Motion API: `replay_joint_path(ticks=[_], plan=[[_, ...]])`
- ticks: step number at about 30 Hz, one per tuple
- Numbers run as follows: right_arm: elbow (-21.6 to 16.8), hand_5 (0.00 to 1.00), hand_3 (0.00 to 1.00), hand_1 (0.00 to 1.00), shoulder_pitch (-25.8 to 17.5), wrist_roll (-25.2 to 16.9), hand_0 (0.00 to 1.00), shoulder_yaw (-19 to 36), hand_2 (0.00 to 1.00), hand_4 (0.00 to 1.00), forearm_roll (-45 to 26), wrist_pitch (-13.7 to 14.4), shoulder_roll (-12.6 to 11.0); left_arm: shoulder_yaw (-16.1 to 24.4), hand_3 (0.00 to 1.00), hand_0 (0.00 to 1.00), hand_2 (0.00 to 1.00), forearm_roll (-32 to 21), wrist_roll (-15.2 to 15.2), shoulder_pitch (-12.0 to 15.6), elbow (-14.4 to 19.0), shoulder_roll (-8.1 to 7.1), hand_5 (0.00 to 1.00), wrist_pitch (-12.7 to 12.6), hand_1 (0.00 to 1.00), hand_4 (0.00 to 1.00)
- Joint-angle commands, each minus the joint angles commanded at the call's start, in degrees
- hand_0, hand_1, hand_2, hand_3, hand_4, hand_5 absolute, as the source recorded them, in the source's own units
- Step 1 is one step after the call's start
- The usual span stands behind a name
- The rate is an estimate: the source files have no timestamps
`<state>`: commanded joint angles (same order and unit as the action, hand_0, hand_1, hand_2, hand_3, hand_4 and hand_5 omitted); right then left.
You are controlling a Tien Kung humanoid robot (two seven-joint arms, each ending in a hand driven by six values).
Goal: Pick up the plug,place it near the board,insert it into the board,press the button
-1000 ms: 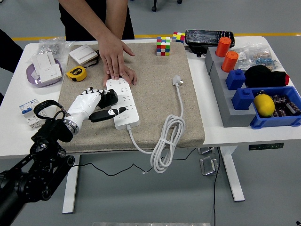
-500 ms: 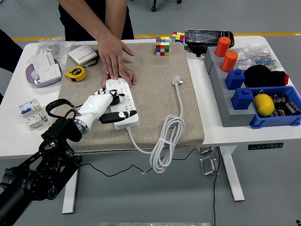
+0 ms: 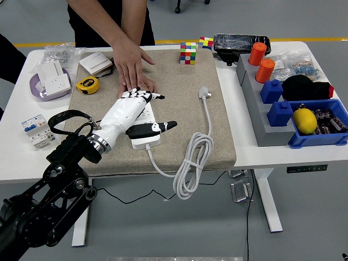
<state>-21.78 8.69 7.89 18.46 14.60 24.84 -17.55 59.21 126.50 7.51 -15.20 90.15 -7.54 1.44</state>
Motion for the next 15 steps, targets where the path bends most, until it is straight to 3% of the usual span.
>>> replay_joint_path(ticks=[1,2,5,7,8,13,14,15], plan=[[0.0,0.941,0.789,0.808,0.0,0.0,0.869,0.1,0.780,0.998,0.0,0.0,0.0,-0.5,0.842,0.966,0.863,1.4,1.1,0.9,2.5,-0.09,0.792,2.3,0.912,0.998],[0.0,0.941,0.789,0.808,-0.1,0.0,0.869,0.0,0.780,0.998,0.0,0.0,0.0,-0.9,0.892,0.359,0.411,2.8,2.0,1.5,4.7,-0.12,0.326,4.4,0.325,0.761],[0.1,0.941,0.789,0.808,-0.3,0.0,0.869,0.0,0.780,0.998,-0.2,0.0,0.0,-2.1,0.892,0.359,0.411,3.5,4.2,2.7,11.6,-0.22,0.326,11.3,0.325,0.761],[0.1,0.941,0.789,0.808,-0.3,0.0,0.869,0.0,0.780,0.998,-0.2,0.0,0.1,-2.8,0.892,0.359,0.411,3.5,5.0,3.2,11.8,-0.32,0.326,16.0,0.325,0.761],[0.0,0.941,0.789,0.808,-0.3,0.0,0.869,0.0,0.780,0.998,-0.1,0.0,0.1,-3.0,0.886,0.215,0.205,3.5,5.1,3.4,11.8,-0.26,0.199,17.5,0.104,0.582],[-0.1,0.941,0.789,0.808,-0.2,0.0,0.869,0.2,0.780,0.998,0.1,-0.1,0.1,-2.6,0.886,0.215,0.205,3.5,5.5,3.7,11.8,-0.19,0.199,20.8,0.104,0.582],[0.0,0.942,0.789,0.807,-0.2,0.0,0.867,0.1,0.780,0.998,0.1,-0.1,0.1,-2.5,0.822,0.171,0.155,3.5,5.6,3.7,11.8,-0.27,0.108,21.7,0.046,0.495],[0.0,0.942,0.789,0.807,-0.2,0.0,0.867,0.0,0.780,0.998,0.1,-0.1,0.1,-2.4,0.822,0.171,0.155,3.5,5.6,3.7,11.7,-0.30,0.108,22.0,0.046,0.495]])
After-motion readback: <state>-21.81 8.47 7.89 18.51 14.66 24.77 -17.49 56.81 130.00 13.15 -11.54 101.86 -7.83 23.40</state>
